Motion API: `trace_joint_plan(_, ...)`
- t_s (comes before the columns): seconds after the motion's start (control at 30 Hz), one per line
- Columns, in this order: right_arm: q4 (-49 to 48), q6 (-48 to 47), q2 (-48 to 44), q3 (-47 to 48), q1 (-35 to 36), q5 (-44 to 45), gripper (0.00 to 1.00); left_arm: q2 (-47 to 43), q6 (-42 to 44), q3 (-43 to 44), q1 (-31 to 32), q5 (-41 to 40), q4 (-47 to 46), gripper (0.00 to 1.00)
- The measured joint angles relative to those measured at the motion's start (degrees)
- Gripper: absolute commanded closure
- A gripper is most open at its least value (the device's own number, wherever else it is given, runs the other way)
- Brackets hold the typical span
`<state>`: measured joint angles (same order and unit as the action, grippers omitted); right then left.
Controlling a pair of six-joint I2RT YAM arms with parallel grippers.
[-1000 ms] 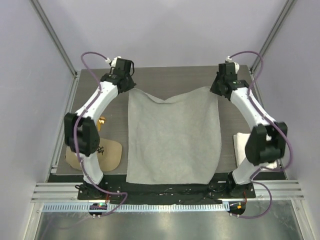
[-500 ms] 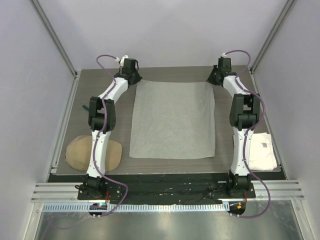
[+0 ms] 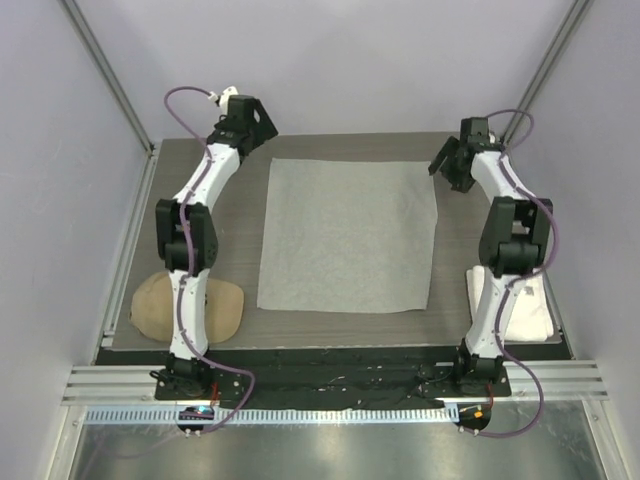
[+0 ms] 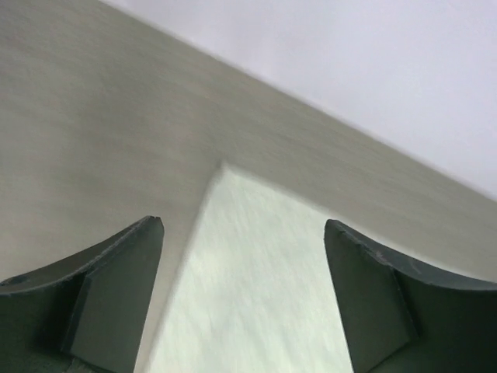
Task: Fold the napkin into a case and place the utensils inside
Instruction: Smooth out the napkin at the center of the board.
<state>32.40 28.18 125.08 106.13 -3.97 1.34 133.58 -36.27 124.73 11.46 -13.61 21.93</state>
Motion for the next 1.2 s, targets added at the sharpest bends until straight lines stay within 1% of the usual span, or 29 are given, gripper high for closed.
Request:
trace_joint_plan(0.07,0.3,1.6,-9.4,-10.3,1.5,0.5,0.25,-7.5,-1.5,-6.8,2.4,0.7,2.2,0.18)
trace_joint_plan(0.1,0.9,2.2,-13.9,-14.9,2.7,0.8,0.25,-12.7,-2.9,-12.9,4.3,1.5,1.1,0.19)
trace_joint_plan(0.13,0.9,2.6,-18.3,-19.4,4.2,0.9,0.24,-17.0,-3.9,-17.5,6.2,2.7,1.0,0.22)
trace_joint_plan(0.17,0.6,2.9,-22.4,-23.5,5.6,1.1,0.23,-20.9,-4.5,-21.9,8.5,3.8,1.1,0.22)
trace_joint_plan(0.2,1.1,3.3,-28.4,-30.2,7.2,1.3,0.23,-24.2,-5.3,-25.8,10.9,4.9,0.5,0.23)
trace_joint_plan(0.23,1.3,3.3,-29.0,-30.8,8.5,1.3,0.23,-27.4,-5.6,-29.8,13.3,6.2,-0.3,0.23)
trace_joint_plan(0.33,-0.1,3.8,-38.8,-43.9,11.6,0.7,0.22,-34.3,-5.7,-41.0,21.6,12.4,-2.7,0.26)
trace_joint_plan(0.47,1.6,5.6,-48.3,-58.5,11.7,0.2,0.21,-39.1,-5.2,-52.8,30.6,18.4,-4.5,0.26)
trace_joint_plan(0.5,2.2,6.1,-50.1,-60.7,11.7,0.3,0.18,-40.2,-5.1,-55.3,32.1,19.3,-4.9,0.26)
trace_joint_plan(0.57,2.9,7.1,-54.1,-65.2,11.8,0.8,0.18,-43.5,-5.0,-60.8,35.0,20.9,-5.1,0.26)
trace_joint_plan(0.63,2.8,8.1,-57.1,-68.0,11.8,1.0,0.20,-46.9,-5.1,-64.6,36.9,21.9,-5.4,0.26)
trace_joint_plan(0.7,1.9,8.8,-57.7,-69.6,11.8,0.5,0.23,-50.0,-5.3,-66.6,37.5,22.8,-5.7,0.26)
trace_joint_plan(0.8,-0.6,9.4,-55.8,-72.2,11.8,-1.4,0.34,-53.3,-5.3,-67.6,37.4,22.9,-6.2,0.26)
trace_joint_plan(0.83,-0.9,9.3,-55.6,-72.8,11.9,-1.7,0.40,-54.1,-5.2,-67.6,37.3,22.8,-6.3,0.26)
trace_joint_plan(0.9,-2.3,9.3,-56.7,-73.5,11.9,-2.4,0.47,-55.4,-4.9,-67.6,37.3,22.2,-6.2,0.26)
trace_joint_plan(0.93,-2.7,9.2,-57.0,-73.7,12.0,-2.9,0.56,-55.8,-4.6,-67.6,37.2,21.9,-6.0,0.25)
trace_joint_plan(0.97,-2.9,9.2,-57.2,-73.8,12.1,-3.4,0.80,-56.2,-4.1,-67.5,37.2,21.4,-5.7,0.25)
trace_joint_plan(1.0,-3.4,9.2,-57.2,-73.8,12.3,-4.0,0.86,-56.4,-3.8,-67.2,37.2,20.9,-5.2,0.25)
trace_joint_plan(1.03,-4.0,8.9,-57.2,-73.7,12.7,-4.5,0.88,-56.5,-3.5,-66.8,37.2,20.4,-4.5,0.25)
trace_joint_plan(1.1,-3.6,9.3,-56.6,-72.7,14.6,-4.6,0.87,-56.5,-2.9,-65.8,37.2,19.4,-3.6,0.25)
trace_joint_plan(1.2,-3.0,10.1,-52.1,-66.3,19.1,-4.9,0.89,-56.6,-2.3,-64.7,37.2,18.1,-2.6,0.24)
